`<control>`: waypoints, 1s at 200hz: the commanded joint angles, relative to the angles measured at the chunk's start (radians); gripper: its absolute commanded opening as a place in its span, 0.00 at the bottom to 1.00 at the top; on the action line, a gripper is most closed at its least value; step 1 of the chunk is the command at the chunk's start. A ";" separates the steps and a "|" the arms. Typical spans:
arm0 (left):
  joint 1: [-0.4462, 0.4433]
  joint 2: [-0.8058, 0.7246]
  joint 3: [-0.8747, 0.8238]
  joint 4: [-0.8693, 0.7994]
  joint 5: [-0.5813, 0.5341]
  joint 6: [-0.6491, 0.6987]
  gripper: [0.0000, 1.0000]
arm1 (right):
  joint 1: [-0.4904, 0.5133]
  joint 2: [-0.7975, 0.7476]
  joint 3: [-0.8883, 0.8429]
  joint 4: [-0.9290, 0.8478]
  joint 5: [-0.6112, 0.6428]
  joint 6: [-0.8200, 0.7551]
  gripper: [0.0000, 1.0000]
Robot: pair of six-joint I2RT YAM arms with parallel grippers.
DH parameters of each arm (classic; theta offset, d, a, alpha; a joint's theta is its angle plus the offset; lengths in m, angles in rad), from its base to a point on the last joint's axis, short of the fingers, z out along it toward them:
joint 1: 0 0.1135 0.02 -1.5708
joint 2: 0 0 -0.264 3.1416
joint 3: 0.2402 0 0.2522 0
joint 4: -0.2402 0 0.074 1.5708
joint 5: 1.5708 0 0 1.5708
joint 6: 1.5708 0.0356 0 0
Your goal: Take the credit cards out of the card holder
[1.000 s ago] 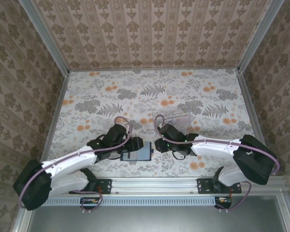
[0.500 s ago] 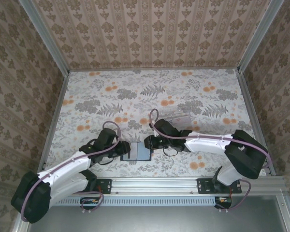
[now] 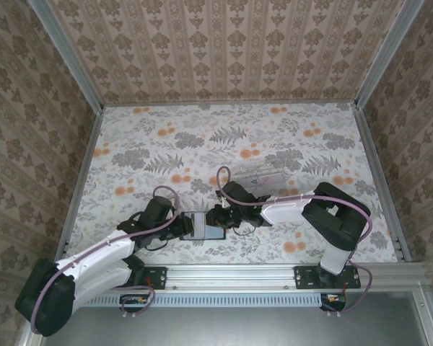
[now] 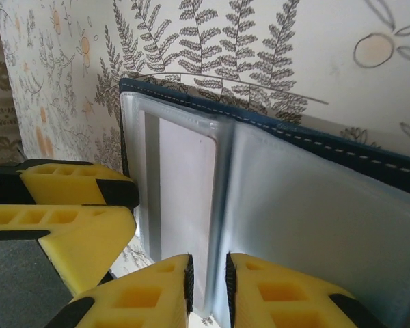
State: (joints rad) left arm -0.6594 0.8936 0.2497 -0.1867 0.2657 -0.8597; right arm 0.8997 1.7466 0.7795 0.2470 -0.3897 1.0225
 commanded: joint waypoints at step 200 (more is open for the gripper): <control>-0.031 0.027 -0.009 0.033 -0.009 -0.005 0.35 | 0.024 0.076 0.092 -0.100 -0.030 0.040 0.24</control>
State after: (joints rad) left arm -0.6781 0.9096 0.2497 -0.1692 0.2634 -0.8600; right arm 0.9173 1.8042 0.8490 0.1650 -0.4011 1.0554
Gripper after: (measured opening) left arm 0.348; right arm 0.235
